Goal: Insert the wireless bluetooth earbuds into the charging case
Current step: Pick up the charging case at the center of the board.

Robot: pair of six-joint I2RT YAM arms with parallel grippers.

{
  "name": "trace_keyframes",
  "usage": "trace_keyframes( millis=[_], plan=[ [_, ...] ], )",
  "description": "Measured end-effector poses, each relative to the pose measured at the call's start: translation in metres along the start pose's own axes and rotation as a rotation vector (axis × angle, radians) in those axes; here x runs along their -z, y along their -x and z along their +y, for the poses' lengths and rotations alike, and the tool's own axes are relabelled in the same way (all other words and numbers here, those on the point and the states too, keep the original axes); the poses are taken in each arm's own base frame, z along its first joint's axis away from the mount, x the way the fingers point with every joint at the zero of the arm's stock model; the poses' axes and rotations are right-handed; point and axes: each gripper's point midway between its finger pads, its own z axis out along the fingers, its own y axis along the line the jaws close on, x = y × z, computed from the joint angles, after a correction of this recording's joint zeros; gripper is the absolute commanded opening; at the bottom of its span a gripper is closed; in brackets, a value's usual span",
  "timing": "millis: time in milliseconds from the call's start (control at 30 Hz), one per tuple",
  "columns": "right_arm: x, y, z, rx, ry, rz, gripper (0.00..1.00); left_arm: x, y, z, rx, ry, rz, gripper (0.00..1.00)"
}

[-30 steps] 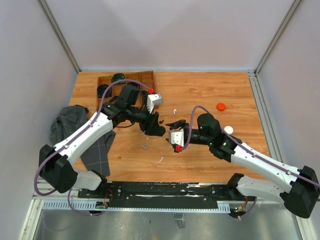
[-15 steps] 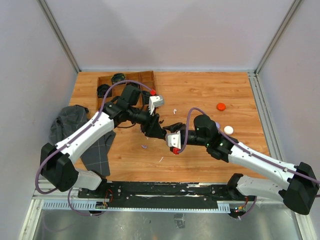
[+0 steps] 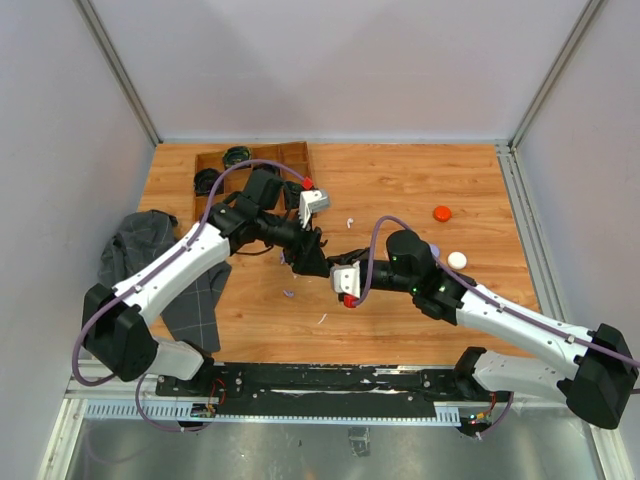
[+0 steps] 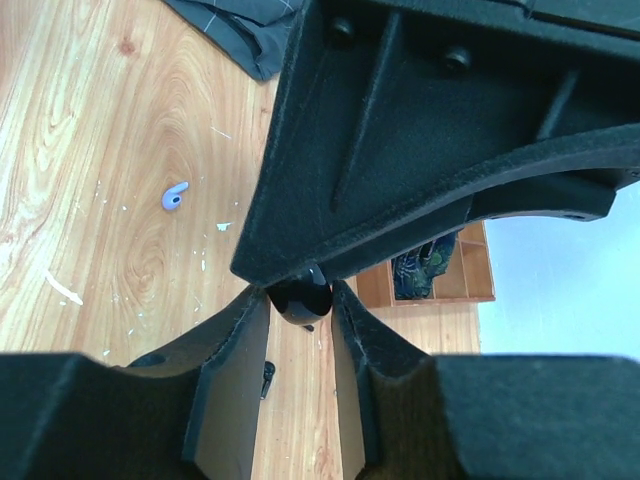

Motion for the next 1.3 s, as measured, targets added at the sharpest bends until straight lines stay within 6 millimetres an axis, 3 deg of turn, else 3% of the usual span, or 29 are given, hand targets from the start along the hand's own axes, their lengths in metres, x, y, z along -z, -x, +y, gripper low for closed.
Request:
trace_keyframes(
  millis=[300,467,600,867,1100,1300],
  plan=[
    [0.0,-0.013,0.009,-0.145,-0.001,0.057,0.01,0.007,0.012,0.017,-0.025,0.161,-0.152,0.74],
    [0.004,-0.02,0.017,-0.284,0.011,0.094,0.01,0.022,0.011,0.015,-0.082,0.246,-0.343,0.77],
    [0.011,-0.024,0.013,-0.419,-0.011,0.126,0.01,0.033,0.006,0.013,-0.125,0.288,-0.498,0.77],
    [0.023,-0.011,-0.001,-0.627,-0.041,0.16,0.01,0.036,-0.007,0.016,-0.199,0.295,-0.69,0.77],
    [0.029,0.003,-0.005,-0.738,-0.028,0.175,0.01,0.037,-0.018,0.006,-0.303,0.246,-0.792,0.75],
    [0.027,0.01,-0.001,-0.81,0.01,0.174,0.01,0.042,-0.011,-0.009,-0.401,0.192,-0.858,0.72]
  ],
)
